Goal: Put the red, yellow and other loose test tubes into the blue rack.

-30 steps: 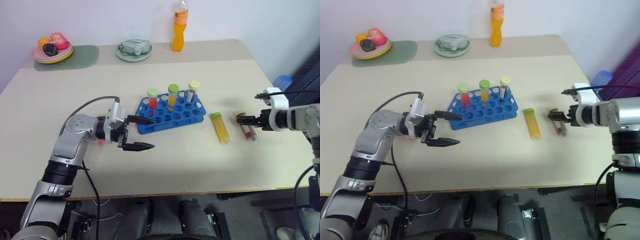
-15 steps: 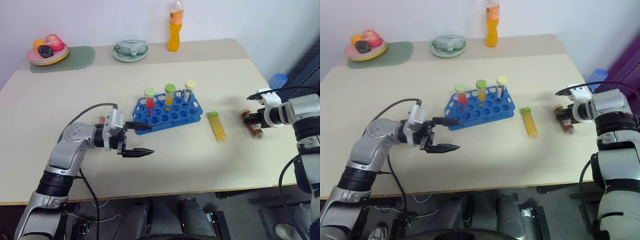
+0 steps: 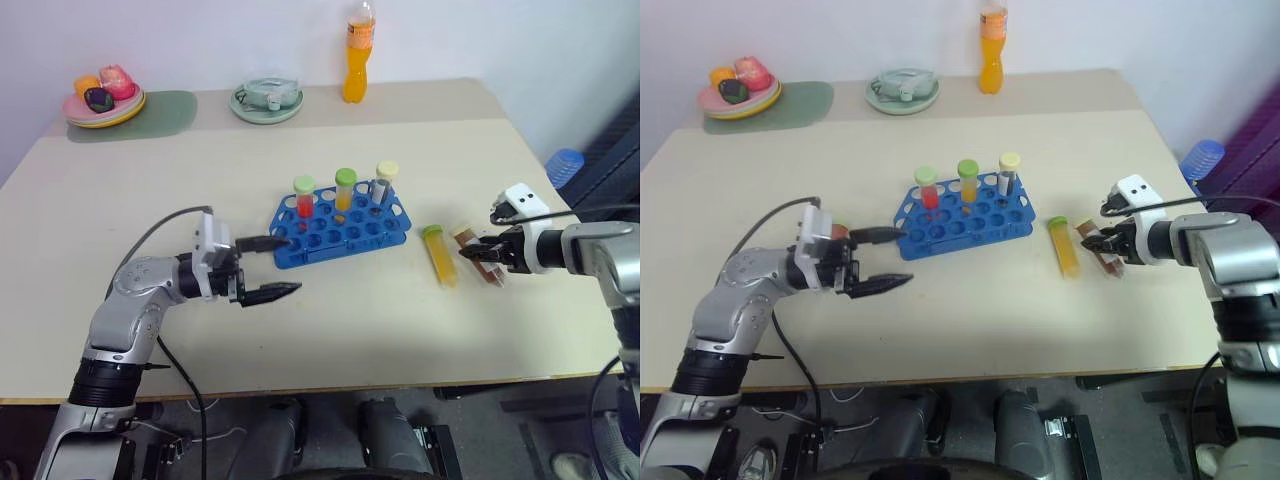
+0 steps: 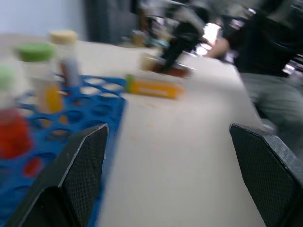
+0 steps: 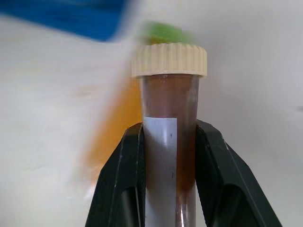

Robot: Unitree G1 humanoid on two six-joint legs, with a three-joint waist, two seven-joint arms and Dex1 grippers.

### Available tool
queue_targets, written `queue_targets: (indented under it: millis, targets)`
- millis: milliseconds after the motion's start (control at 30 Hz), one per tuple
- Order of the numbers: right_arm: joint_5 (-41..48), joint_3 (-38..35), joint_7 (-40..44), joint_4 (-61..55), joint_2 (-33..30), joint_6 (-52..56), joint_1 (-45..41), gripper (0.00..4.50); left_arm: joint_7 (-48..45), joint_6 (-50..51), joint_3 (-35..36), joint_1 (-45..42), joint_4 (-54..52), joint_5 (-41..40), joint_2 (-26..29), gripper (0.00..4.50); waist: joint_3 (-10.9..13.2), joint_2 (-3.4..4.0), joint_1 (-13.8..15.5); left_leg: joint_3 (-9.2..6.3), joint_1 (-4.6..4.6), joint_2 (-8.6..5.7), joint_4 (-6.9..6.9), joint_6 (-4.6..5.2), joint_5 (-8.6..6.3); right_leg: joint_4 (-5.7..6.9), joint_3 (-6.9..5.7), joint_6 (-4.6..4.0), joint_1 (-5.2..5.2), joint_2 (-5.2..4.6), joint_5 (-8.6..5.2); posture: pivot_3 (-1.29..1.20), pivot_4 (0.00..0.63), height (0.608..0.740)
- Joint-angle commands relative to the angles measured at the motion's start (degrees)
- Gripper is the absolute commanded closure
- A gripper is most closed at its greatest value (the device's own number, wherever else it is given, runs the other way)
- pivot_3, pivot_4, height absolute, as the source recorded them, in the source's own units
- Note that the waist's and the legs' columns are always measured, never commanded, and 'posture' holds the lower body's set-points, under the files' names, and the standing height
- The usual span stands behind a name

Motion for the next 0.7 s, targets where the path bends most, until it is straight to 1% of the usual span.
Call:
queue_targets:
  millis: [33,67,100,167,200,233,333,400,533,600,700]
  targets:
    - [4.64,-5.53,-4.16,-15.98,7.31,-5.27,6.58,3.67,1.81,-1.12,4.45,2.16,-1.16,-2.92,-0.34,0.28,-0.02,-0.04,-0.54,0.00,0.07,0.01,-0.05,0.00,-0.01,0.01,0.02,0.00,0.05,0.01,0.00,0.00,0.150,0.740]
    - [4.83,-5.75,-5.56,-17.39,10.02,-7.81,7.42,3.67,2.14,-0.97,4.96,2.36,-0.96,-3.41,-0.58,0.28,-0.02,-0.03,-0.62,0.02,0.12,0.04,-0.03,0.00,-0.01,0.03,0.03,0.00,0.06,0.03,0.00,0.00,0.150,0.740]
    - [6.46,-6.00,-6.96,-17.69,14.46,-9.87,7.14,3.67,2.65,-0.99,5.54,2.25,-0.32,-3.82,-1.03,0.28,-0.02,-0.03,-0.67,0.03,0.12,0.04,-0.02,0.00,0.00,0.05,0.04,0.00,0.05,0.03,0.00,0.00,0.150,0.740]
    - [4.53,-3.32,-10.41,-14.07,24.97,-23.51,5.09,3.67,3.52,-3.04,6.09,1.31,1.80,-3.35,-2.57,0.28,-0.02,-0.03,-0.68,0.05,0.18,0.05,0.01,-0.03,0.02,0.09,0.04,-0.01,0.09,0.05,0.05,0.00,0.150,0.740]
    - [3.22,-1.80,-10.98,-10.94,29.03,-29.74,3.70,3.67,4.16,-4.18,6.16,1.00,2.67,-2.55,-3.24,0.28,-0.02,-0.03,-0.73,0.05,0.21,0.05,0.03,-0.06,0.02,0.08,0.04,-0.01,0.12,0.07,0.09,0.00,0.150,0.740]
    - [2.04,-0.83,-11.06,-8.60,31.36,-34.03,2.89,3.67,4.53,-4.95,6.15,0.83,3.21,-1.97,-3.63,0.28,-0.01,-0.01,-0.68,0.05,0.25,0.06,0.02,-0.10,0.04,0.09,0.04,-0.01,0.15,0.09,0.11,0.00,0.150,0.740]
    - [-3.33,-0.31,-17.64,4.01,38.50,-48.28,-2.03,3.67,6.97,-4.33,6.45,0.84,1.53,-3.02,-5.08,0.28,-0.02,-0.06,-0.34,0.03,0.25,0.06,0.04,-0.10,0.07,0.05,-0.03,-0.01,0.04,0.10,0.14,0.00,0.150,0.740]
    - [-6.44,-0.78,-21.70,11.42,41.02,-56.95,-4.59,3.67,8.27,-4.25,6.20,1.11,0.60,-2.80,-5.41,0.28,-0.03,-0.07,-0.32,0.02,0.25,0.01,0.02,-0.10,0.07,0.02,-0.06,-0.01,-0.04,0.10,0.14,0.00,0.150,0.740]
    - [-8.41,-2.57,-26.56,24.22,44.07,-70.90,-7.39,3.67,12.35,-2.55,6.39,2.00,-3.22,-3.49,-6.13,0.28,-0.03,-0.07,-0.49,0.04,0.24,-0.01,-0.07,-0.42,0.26,0.02,-0.10,-0.02,-0.10,0.10,0.14,0.00,0.150,0.740]
    - [-9.16,-2.73,-27.75,28.48,44.53,-76.02,-8.03,3.67,13.77,-2.02,6.37,2.30,-4.61,-3.40,-6.17,0.28,-0.02,-0.05,-0.69,0.04,0.23,0.00,-0.11,-0.44,0.28,0.05,-0.10,-0.02,-0.12,0.11,0.14,0.00,0.150,0.740]
    - [-8.85,-2.60,-28.13,32.01,45.36,-80.44,-7.74,3.67,15.84,-0.93,6.65,2.54,-6.37,-3.68,-6.08,0.28,-0.02,-0.05,-1.00,0.05,0.23,0.03,-0.15,-0.48,0.31,0.18,-0.09,-0.02,-0.06,0.13,0.14,0.00,0.150,0.740]
